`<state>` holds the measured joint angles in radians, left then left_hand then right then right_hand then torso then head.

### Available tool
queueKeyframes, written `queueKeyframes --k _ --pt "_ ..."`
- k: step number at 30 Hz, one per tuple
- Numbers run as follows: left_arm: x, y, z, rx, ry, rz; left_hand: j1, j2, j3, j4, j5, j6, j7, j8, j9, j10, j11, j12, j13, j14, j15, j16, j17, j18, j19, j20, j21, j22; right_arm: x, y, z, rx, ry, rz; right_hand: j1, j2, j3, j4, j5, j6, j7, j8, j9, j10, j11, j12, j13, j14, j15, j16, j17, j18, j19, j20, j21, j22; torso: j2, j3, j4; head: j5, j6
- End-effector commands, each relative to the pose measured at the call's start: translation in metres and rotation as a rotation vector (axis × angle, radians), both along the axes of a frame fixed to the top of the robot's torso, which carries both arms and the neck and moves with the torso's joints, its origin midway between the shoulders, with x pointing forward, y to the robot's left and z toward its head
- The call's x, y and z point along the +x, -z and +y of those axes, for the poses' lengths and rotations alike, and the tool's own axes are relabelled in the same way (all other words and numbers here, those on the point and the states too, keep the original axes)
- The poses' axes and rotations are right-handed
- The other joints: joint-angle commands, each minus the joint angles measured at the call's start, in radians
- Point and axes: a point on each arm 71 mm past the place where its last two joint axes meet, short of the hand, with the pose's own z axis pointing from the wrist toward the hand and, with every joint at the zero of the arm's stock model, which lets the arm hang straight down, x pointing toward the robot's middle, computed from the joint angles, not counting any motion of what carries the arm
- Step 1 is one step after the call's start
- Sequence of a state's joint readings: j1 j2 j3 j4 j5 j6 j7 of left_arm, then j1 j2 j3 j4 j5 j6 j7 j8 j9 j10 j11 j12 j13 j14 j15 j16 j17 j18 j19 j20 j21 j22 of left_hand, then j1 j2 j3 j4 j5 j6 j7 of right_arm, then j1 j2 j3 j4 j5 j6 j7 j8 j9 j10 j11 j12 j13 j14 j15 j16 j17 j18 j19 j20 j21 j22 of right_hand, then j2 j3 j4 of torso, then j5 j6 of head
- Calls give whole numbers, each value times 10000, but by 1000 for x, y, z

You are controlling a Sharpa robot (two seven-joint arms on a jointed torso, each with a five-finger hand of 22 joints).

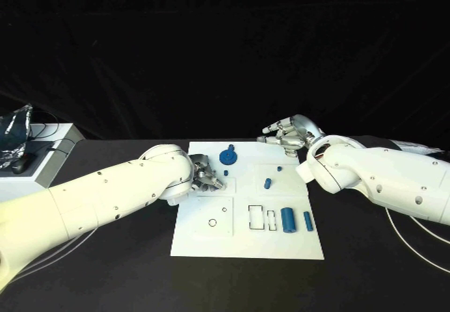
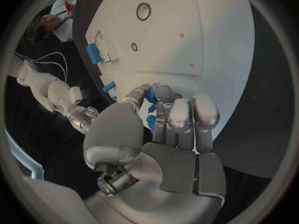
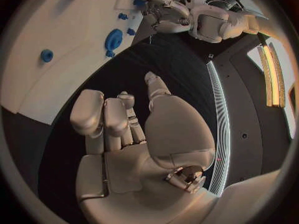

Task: Assemble the parts on the task board

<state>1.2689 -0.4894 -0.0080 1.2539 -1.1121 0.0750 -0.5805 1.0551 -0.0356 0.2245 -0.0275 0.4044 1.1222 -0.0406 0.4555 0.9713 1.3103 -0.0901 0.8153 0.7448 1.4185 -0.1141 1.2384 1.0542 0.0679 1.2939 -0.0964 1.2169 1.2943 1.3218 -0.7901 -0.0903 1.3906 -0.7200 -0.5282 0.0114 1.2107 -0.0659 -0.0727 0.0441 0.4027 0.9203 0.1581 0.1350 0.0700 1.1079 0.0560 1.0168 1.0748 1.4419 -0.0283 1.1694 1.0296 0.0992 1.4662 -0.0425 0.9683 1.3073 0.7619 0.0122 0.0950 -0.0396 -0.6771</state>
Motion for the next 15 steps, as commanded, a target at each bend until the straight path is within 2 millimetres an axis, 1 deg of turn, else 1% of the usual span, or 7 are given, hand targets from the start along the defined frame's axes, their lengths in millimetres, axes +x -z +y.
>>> queueKeyframes --k 1,7,14,15 --pt "-3 12 3 384 -51 416 553 613 -101 28 -45 -64 -2 -35 4 -52 25 57 -7 75 -17 56 -23 -86 94 -2 -42 30 -1 0 1 -61 -192 -3 -65 -6 -44 9 50 -10 64 23 11 -40 -38 -34 0 -29 0 -33 -8 168 456 10 -26 1278 5 -3 -8 18 23" --pt "-2 11 4 356 -101 347 587 592 -174 86 -59 -102 2 -19 21 -92 28 80 -2 70 -16 37 -63 -72 101 21 -60 57 -1 1 1 -64 -193 7 -65 -6 -44 9 50 -10 64 23 11 -40 -38 -34 0 -29 0 -33 -8 168 456 10 -26 1278 9 1 -5 32 30" --pt "-3 10 4 168 -73 390 571 471 -379 248 -75 -170 16 -8 21 -193 40 112 31 55 -11 1 -130 -49 68 46 -133 55 -1 1 0 -71 -194 30 -88 10 -48 9 50 -5 61 19 12 -29 -38 -31 3 -28 -2 -42 -15 169 459 8 -41 1276 7 3 -6 25 9" --pt "-4 10 4 114 -71 408 627 438 -468 324 -77 -187 20 0 11 -218 46 130 44 51 -10 -10 -155 -40 62 60 -171 60 -1 1 0 -72 -194 34 -88 10 -48 9 50 -5 61 19 12 -29 -38 -31 3 -28 -2 -42 -15 169 459 8 -41 1276 4 4 -5 23 -6"
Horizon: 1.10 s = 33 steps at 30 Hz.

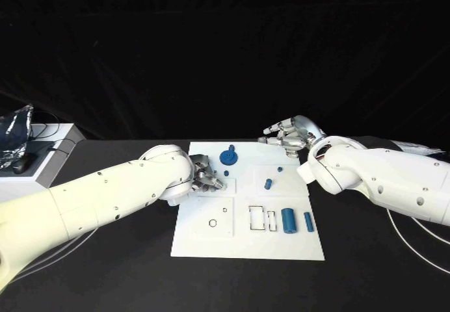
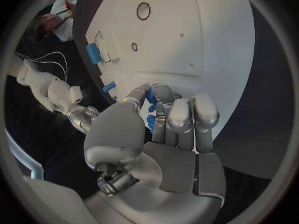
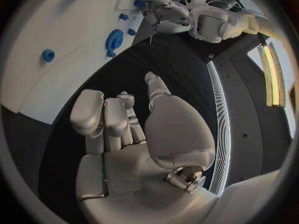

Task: Assemble the parts on the task board

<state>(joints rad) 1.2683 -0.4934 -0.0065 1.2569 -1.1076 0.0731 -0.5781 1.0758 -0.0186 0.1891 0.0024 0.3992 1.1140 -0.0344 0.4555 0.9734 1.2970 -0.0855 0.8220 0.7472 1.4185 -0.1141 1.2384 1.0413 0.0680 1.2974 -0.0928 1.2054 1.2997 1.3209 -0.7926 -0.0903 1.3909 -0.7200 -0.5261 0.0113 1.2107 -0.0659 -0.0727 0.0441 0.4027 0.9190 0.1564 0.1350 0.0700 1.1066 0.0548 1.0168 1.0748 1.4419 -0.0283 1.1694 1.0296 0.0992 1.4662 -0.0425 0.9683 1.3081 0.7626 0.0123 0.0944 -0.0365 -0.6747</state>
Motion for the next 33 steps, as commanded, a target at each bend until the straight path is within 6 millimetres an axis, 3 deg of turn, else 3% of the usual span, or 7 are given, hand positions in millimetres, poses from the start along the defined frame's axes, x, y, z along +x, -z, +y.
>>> queueKeyframes --k 1,9,11,12,17,20,33 --pt "-4 10 3 116 -55 418 421 252 -127 30 -25 -112 -41 -4 -13 -92 1 60 21 47 -9 -17 -37 -39 21 26 -65 3 -1 1 1 -65 -198 16 -89 10 -48 8 50 8 78 19 12 -16 -26 -31 3 -29 -1 -42 -15 169 458 8 -42 1268 -3 5 0 -8 -29" --pt "-5 8 5 -428 -222 405 586 16 -184 181 26 -450 124 -240 -204 -454 95 9 36 -51 27 -280 -293 31 -234 36 -475 -201 -1 2 1 -72 -190 50 -89 10 -48 8 50 8 78 19 12 -16 -26 -31 3 -29 -1 -42 -15 169 458 8 -42 1268 -8 -2 6 -15 -44" --pt "-5 7 6 -571 -281 392 719 -26 -14 191 64 -542 243 -602 -575 -597 185 -74 -24 -88 78 -401 -387 44 -349 35 -658 -303 -1 2 0 -74 -188 57 -89 10 -48 8 50 8 78 19 12 -16 -26 -31 3 -29 -1 -42 -15 169 458 8 -42 1268 -10 -3 4 -14 -43" --pt "-5 7 6 -684 -329 391 850 -169 561 140 58 -511 433 -1281 -1393 -716 322 -186 -152 -96 134 -455 -409 66 -406 78 -770 -353 -1 2 0 -76 -185 64 -89 10 -48 8 50 8 78 19 12 -16 -26 -31 3 -29 -1 -42 -15 169 458 8 -42 1268 -7 -4 2 -12 -39" --pt "-5 6 8 -956 -378 490 896 -443 2224 -370 60 -530 681 -1942 -2419 -776 431 -415 -548 -178 242 -542 -441 160 -512 205 -946 -395 -1 3 -1 -84 -178 90 -89 10 -48 8 50 8 78 19 12 -16 -26 -31 3 -29 -1 -42 -15 169 458 8 -42 1268 -8 -7 5 -12 -51" --pt "-6 7 8 -1095 -346 584 835 -393 2941 -784 58 -586 959 -2449 -3094 -927 550 -467 -697 -241 342 -569 -468 246 -624 328 -1062 -424 -1 3 -1 -88 -186 112 -89 10 -48 8 50 8 78 19 12 -16 -26 -31 3 -29 -1 -42 -15 169 458 8 -42 1268 -7 -4 8 -9 -57" --pt "-9 6 13 -1517 -201 864 501 -18 3597 -1608 43 -476 1075 -2622 -3732 -1073 622 -400 -1114 -340 434 -573 -571 477 -795 599 -1214 -330 -3 5 -1 -109 -243 218 -82 27 -52 6 39 13 77 19 13 -13 -29 -25 13 -27 0 -37 -10 167 460 8 -39 1269 -8 -6 4 -26 -16"
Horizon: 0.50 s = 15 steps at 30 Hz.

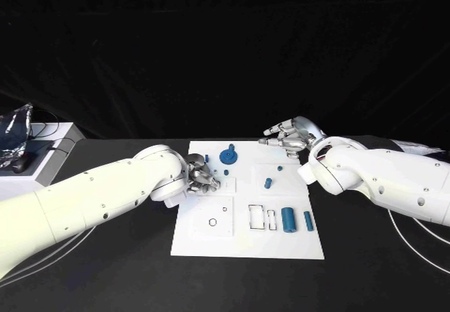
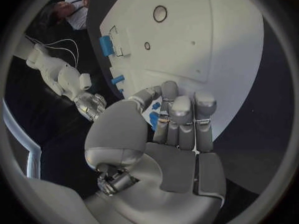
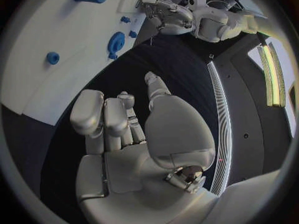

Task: Assemble the parts on the task board

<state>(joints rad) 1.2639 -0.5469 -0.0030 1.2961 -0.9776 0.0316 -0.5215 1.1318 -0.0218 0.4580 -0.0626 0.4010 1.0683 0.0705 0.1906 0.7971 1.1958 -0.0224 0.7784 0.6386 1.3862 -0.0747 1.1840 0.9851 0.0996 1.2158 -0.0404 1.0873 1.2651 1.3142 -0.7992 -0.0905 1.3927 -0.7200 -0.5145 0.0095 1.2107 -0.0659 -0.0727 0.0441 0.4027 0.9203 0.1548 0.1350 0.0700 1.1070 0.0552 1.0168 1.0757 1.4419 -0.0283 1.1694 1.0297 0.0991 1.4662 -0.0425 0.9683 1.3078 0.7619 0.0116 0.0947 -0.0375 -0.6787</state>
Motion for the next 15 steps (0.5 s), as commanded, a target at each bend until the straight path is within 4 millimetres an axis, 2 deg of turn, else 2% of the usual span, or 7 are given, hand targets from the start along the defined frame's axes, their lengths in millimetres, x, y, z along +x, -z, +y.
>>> queueKeyframes --k 1,5,7,9,11,12,15 --pt "-4 6 1 -155 127 378 -61 14 902 -953 24 -21 28 28 -1972 -62 -7 39 -34 -17 41 -30 -12 164 20 78 -38 16 -1 1 1 -84 -206 68 -66 34 -48 -9 35 -1 93 18 12 -22 -33 -32 -1 -29 -3 -44 -18 166 460 7 -38 1273 -4 1 2 -43 67" --pt "-6 4 3 -472 128 336 -73 -23 775 -900 7 -67 39 7 -2014 -73 0 39 -82 -26 48 -49 -46 184 -8 94 -99 -4 -1 1 -1 -109 -177 60 -34 55 -45 -52 38 3 91 20 12 -13 -36 -26 3 -26 -4 -38 -11 164 462 5 -29 1276 6 -1 2 -109 147" --pt "-8 2 4 -776 136 289 -110 -61 626 -809 -19 -128 100 -129 -2192 -168 48 -108 -199 -80 87 -116 -124 200 -89 90 -226 -74 -2 1 -3 -119 -156 20 -15 92 -39 -80 41 13 88 24 14 -4 -38 -19 8 -25 -6 -36 -11 162 464 4 -15 1279 1 -2 -3 -112 178" --pt "-9 1 6 -1198 103 223 -205 -106 189 -591 -43 -277 147 -357 -2472 -240 100 -273 -346 -212 133 -283 -311 223 -258 71 -489 -230 -2 0 -4 -136 -164 -78 115 240 17 -227 14 45 80 30 13 23 -51 2 23 -20 -15 -25 1 158 467 -2 3 1283 -3 1 -4 -127 187" --pt "-11 -1 8 -1784 36 74 -230 -176 -551 -285 -72 -404 198 -605 -2827 -523 180 -533 -539 -747 201 -1056 -1207 305 -785 49 -1257 -690 -1 -1 -8 -165 -159 -248 178 369 22 -474 -4 79 73 10 6 29 -62 -4 19 -21 -21 -16 7 146 464 -12 36 1289 -7 -3 -3 -139 217" --pt "-12 -4 10 -2283 -16 -68 -3 -149 -1297 -77 -56 -388 229 -734 -3115 -674 240 -706 -725 -965 239 -1437 -1565 338 -1195 73 -1940 -1110 -1 -2 -10 -182 -151 -381 275 460 60 -692 -6 122 73 -3 6 37 -69 -2 23 -20 -28 -10 14 137 461 -19 65 1294 -7 -11 -4 -165 254" --pt "-14 -8 14 -3480 -195 -372 380 -89 -2513 344 -54 -272 396 -935 -3760 -919 401 -1023 -1161 -1217 343 -1947 -2017 311 -1577 130 -2865 -1712 -1 -4 -16 -188 -173 -731 353 592 164 -1089 -40 280 45 -47 5 75 -98 8 37 -21 -49 -3 24 119 453 -34 119 1302 -7 -21 -6 -221 342"
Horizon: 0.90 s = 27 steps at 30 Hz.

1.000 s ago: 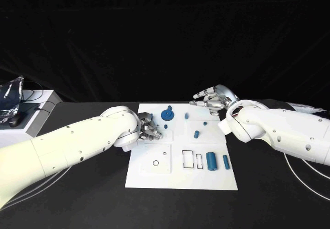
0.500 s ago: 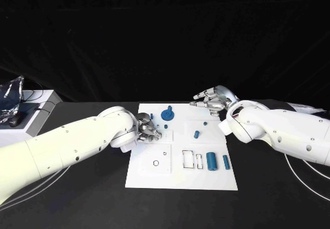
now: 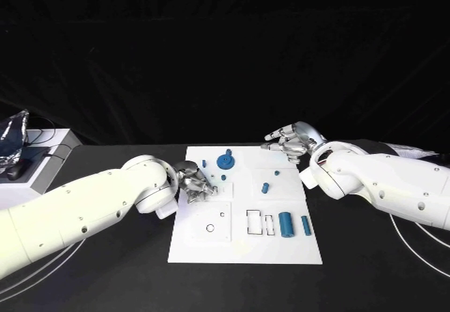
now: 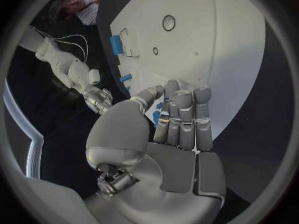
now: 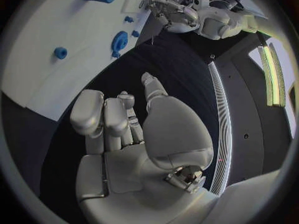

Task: Assemble the parts on the task board

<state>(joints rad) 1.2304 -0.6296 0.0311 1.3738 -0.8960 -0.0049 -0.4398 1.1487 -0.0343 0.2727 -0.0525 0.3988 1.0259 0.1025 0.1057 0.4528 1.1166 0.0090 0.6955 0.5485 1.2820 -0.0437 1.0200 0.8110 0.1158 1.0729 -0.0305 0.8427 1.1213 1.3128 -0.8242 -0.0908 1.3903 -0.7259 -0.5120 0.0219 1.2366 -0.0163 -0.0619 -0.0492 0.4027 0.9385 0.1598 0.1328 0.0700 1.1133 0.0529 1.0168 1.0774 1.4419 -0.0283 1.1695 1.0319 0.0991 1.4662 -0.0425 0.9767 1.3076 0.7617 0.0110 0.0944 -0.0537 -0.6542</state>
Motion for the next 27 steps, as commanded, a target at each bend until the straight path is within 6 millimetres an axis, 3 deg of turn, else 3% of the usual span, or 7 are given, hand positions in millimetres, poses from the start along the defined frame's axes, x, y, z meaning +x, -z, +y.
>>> queueKeyframes --k 1,5,11,15,22,25,27 --pt "-2 -9 -1 -2415 -214 -577 497 135 -1120 381 -22 162 88 -165 -602 -218 128 -397 -533 -284 67 -578 -522 104 -189 65 -698 -470 -1 -5 -4 -88 -337 -753 169 115 91 -214 -53 157 -18 -6 12 -4 -87 -16 1 -25 -54 -17 -10 118 446 -35 28 1302 -1 -8 -2 -63 104" --pt "-5 -15 9 -4464 -567 -1022 1191 376 -2006 743 3 18 224 -253 -1317 -652 474 -1894 -2122 -898 376 -1870 -1606 -65 -493 291 -1923 -1341 -2 -11 -13 79 -404 -1547 317 159 164 -444 -103 335 -54 -96 -6 -443 -144 -962 -852 -185 -103 -686 -589 224 208 -53 -980 1060 -2 -8 5 -139 234" --pt "-10 -20 30 -6854 -1330 -1442 1925 630 -2791 976 5 -146 374 -125 -2072 -669 790 -3347 -3980 -1520 708 -3039 -2878 -194 -683 582 -3307 -2382 -2 -17 -32 932 40 -2370 420 171 188 -421 -131 427 -40 -264 -9 -707 -137 -2497 -2474 -884 -79 -3051 -2273 570 -869 27 -6571 -837 -8 -26 4 -237 356" --pt "-11 -21 46 -8055 -1902 -1715 2152 797 -3217 1184 2 -150 463 45 -2519 -420 985 -4156 -4931 -1830 935 -4488 -4140 -312 -1014 887 -4591 -3387 0 -18 -50 2024 781 -2374 517 136 230 -343 -121 458 -106 -407 -11 -646 -59 -4090 -4457 -1401 35 -4390 -3027 234 -1189 120 -8017 -2143 -35 -41 33 -255 407" --pt "-3 -20 72 -9345 -2743 -2236 2427 832 -3821 1387 -48 -413 438 -348 -3634 -502 1334 -5970 -4869 -1934 1611 -8669 -6349 -591 -1884 1707 -7072 -5510 6 -11 -83 4080 1921 -1623 626 258 651 -451 -126 717 -128 -657 -28 87 307 -7730 -8969 -2152 496 -7470 -4412 -91 -2438 527 -9051 -4277 -114 -105 34 -258 563" --pt "3 -18 80 -9648 -3020 -2446 2480 824 -4173 1305 -147 -682 300 -400 -3895 -857 1493 -6313 -4883 -2507 1943 -9573 -6944 -629 -2232 2075 -7815 -6446 7 -5 -92 4533 2031 -1365 691 310 1038 -533 -256 879 -63 -711 -41 196 577 -8736 -10051 -3429 1054 -9317 -6089 -288 -4394 1129 -9090 -5574 -171 -150 12 -221 656" --pt "6 -16 82 -9748 -3158 -2559 2517 992 -4429 1188 -161 -1004 291 -394 -3911 -1114 1516 -6315 -4902 -2882 2071 -9599 -7480 -527 -2540 2318 -7782 -7353 7 -1 -93 4662 2003 -1238 614 197 1370 -608 -269 870 -92 -715 -49 446 619 -9407 -10095 -2887 1172 -10307 -7614 -20 -4498 1433 -9030 -6922 -219 -185 -10 -206 677"
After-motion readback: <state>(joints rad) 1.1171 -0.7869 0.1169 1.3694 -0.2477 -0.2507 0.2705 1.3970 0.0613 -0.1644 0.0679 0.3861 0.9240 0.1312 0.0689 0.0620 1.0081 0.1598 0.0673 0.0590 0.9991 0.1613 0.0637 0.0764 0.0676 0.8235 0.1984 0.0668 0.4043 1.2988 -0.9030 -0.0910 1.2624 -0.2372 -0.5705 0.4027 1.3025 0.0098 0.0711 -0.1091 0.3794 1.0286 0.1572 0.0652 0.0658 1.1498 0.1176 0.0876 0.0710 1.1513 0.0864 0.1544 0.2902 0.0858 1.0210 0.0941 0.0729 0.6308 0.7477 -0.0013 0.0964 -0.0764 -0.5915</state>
